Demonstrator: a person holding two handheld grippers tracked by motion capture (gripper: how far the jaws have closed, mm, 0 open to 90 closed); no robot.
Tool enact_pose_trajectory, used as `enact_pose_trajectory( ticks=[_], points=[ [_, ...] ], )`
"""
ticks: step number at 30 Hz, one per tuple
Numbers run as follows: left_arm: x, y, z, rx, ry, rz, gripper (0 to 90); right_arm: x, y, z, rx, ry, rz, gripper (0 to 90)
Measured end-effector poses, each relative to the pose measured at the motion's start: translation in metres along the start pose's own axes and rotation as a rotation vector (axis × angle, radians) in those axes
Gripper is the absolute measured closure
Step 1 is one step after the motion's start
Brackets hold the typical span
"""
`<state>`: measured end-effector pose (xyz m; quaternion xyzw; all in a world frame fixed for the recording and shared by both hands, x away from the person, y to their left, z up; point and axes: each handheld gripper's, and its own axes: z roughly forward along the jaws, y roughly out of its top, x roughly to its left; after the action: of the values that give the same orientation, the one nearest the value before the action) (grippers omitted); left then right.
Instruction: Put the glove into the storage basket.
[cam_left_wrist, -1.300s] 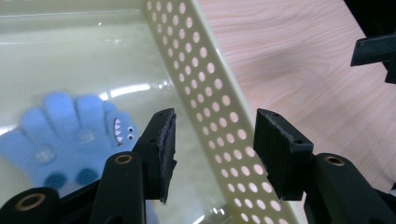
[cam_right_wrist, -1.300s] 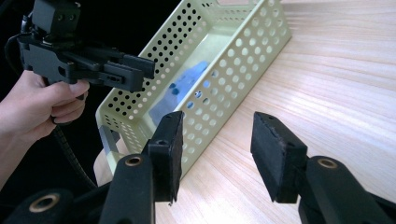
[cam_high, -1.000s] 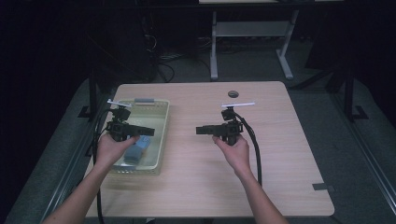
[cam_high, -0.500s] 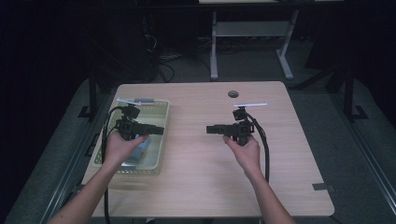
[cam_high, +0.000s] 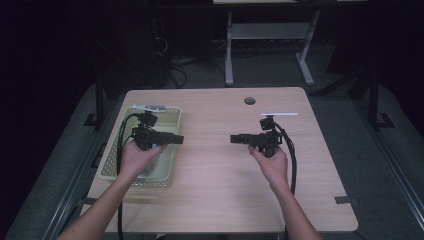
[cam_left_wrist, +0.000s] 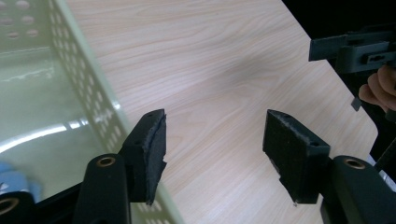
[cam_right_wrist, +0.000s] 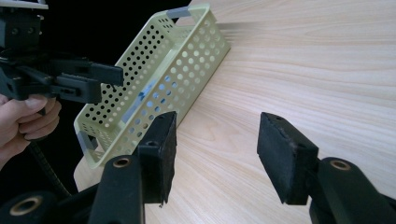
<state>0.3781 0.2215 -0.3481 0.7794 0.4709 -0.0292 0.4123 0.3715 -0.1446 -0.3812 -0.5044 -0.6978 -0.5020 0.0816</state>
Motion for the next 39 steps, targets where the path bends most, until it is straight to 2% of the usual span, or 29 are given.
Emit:
enact_pose_trajectory(
  ticks=[11,14,17,24,32,36,39],
  points=[
    [-0.019,0.001,0.012,-0.002,-0.027,0.041,36.3,-0.01,-0.004,-0.015,-0.015,-0.014,0.015,44.9],
    [-0.022,0.0,0.015,-0.005,-0.041,0.039,35.6,-0.013,-0.006,-0.019,-0.018,-0.016,0.025,44.5],
    [-0.025,-0.001,0.018,-0.011,-0.055,0.032,35.2,-0.016,-0.008,-0.023,-0.017,-0.021,0.032,44.0],
    [-0.035,-0.006,0.028,0.01,-0.062,0.056,34.4,-0.024,-0.013,-0.03,-0.024,-0.022,0.045,42.9],
    [-0.045,-0.012,0.036,0.014,-0.093,0.057,33.5,-0.033,-0.02,-0.037,-0.025,-0.04,0.059,41.7],
    [-0.051,-0.015,0.04,0.023,-0.096,0.085,33.5,-0.039,-0.024,-0.041,-0.034,-0.046,0.07,41.3],
    [-0.055,-0.017,0.043,0.021,-0.105,0.09,33.5,-0.043,-0.027,-0.044,-0.037,-0.048,0.087,40.7]
  ],
)
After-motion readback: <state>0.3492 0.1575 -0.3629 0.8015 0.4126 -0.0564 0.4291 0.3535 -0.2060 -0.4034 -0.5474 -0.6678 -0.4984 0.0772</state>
